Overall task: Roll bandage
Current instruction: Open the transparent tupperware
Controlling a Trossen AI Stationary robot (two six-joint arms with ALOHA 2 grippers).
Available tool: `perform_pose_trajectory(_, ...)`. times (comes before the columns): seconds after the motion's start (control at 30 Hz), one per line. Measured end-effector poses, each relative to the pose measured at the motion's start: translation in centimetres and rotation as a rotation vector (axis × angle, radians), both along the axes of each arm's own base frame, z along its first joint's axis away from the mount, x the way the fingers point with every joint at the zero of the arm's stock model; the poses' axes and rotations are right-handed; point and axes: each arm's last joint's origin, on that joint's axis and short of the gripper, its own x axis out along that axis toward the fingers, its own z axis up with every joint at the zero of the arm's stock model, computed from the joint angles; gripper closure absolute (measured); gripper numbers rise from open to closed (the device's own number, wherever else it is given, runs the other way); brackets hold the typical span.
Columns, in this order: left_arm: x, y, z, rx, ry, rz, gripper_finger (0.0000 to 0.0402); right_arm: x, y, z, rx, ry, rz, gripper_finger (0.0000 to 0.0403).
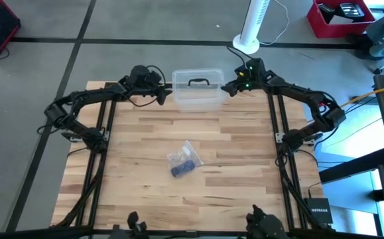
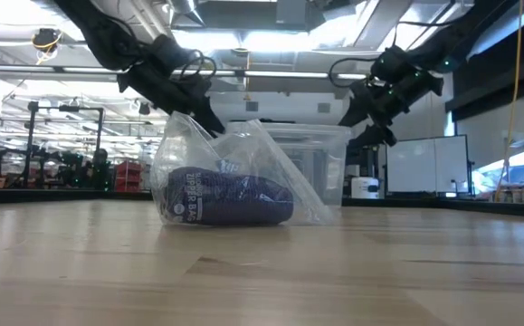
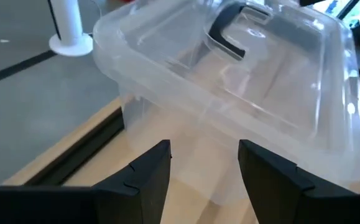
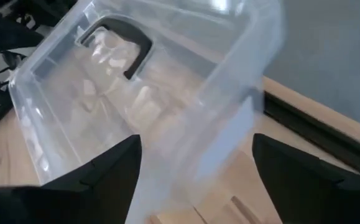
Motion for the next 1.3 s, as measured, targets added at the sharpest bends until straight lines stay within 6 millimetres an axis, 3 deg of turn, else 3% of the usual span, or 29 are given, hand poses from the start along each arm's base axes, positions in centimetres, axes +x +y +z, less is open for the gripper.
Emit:
perform_pose_trajectory(0.53,2.0,-1.4,0.8,0.002,-0.108,-0.033,0.0221,1.9,1.5,0.6,-0.029,-0.038,0.066,0.0127)
perform_pose_trajectory(0.8,2.1,-1.8,0.7,-0.001,-0.095,-0.062,0.0221,1.4,2.3,3.8,-0.062,-0.107,0.073,0.0134)
perform_pose_trajectory(1.03,2.1,-1.8,0.8,0.018,-0.091,-0.071,0.0221,1.1,2.6,3.4,-0.025,-0.055,0.056,0.0134)
perform_pose_trajectory(1.17,1.5,-2.1,1.9,0.044,-0.104,-0.065,0.0221,1.0,2.6,2.8,-0.008,-0.027,0.046,0.0134)
perform_pose_trajectory(1.3,0.3,-2.8,4.7,0.106,-0.118,0.004,0.0221,1.0,2.6,2.7,-0.017,-0.011,0.028,0.0134)
